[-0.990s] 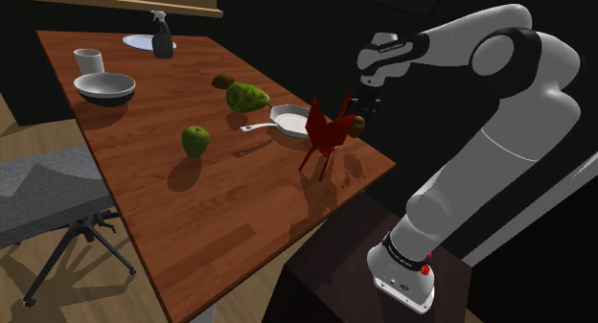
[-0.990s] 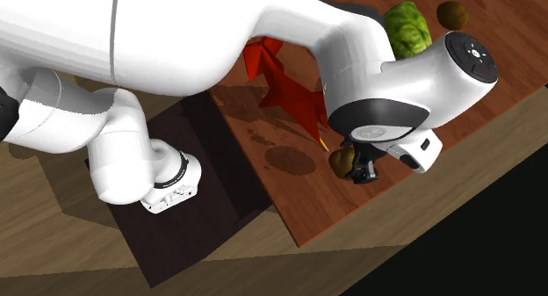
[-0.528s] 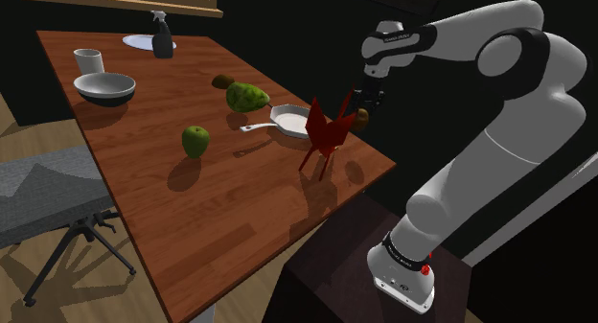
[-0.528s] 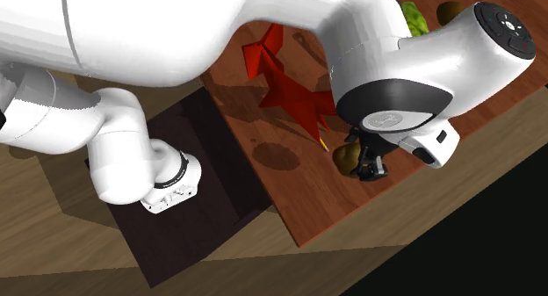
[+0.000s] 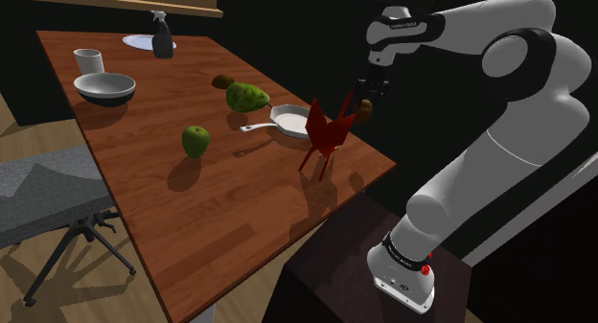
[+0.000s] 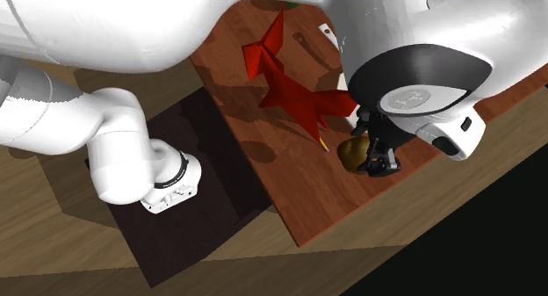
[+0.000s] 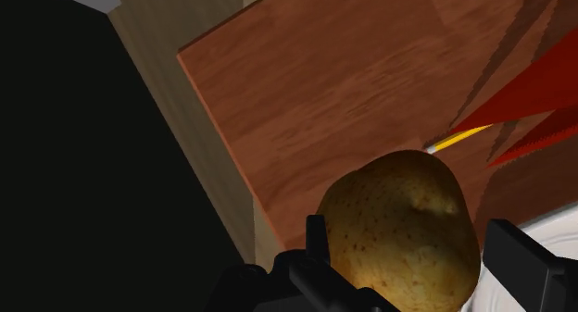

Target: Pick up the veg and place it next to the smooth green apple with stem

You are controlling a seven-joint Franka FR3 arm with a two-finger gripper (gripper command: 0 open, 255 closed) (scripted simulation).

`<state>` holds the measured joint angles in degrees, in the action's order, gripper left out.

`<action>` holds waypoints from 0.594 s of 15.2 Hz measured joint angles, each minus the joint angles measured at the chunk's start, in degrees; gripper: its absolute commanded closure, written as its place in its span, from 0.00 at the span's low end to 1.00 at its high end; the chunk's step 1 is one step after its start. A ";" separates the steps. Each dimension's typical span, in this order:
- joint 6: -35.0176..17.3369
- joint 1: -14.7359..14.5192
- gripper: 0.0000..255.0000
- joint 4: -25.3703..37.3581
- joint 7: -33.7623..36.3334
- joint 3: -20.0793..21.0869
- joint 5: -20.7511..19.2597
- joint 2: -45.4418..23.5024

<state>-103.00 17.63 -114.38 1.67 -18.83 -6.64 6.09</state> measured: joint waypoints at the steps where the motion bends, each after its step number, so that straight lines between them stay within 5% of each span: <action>1: 0.72 0.03 1.00 0.48 -0.09 -0.01 -0.08 0.25; 9: 6.33 -0.39 1.00 5.47 0.28 0.57 0.02 0.85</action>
<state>-96.67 17.24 -108.91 1.95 -18.26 -6.62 6.94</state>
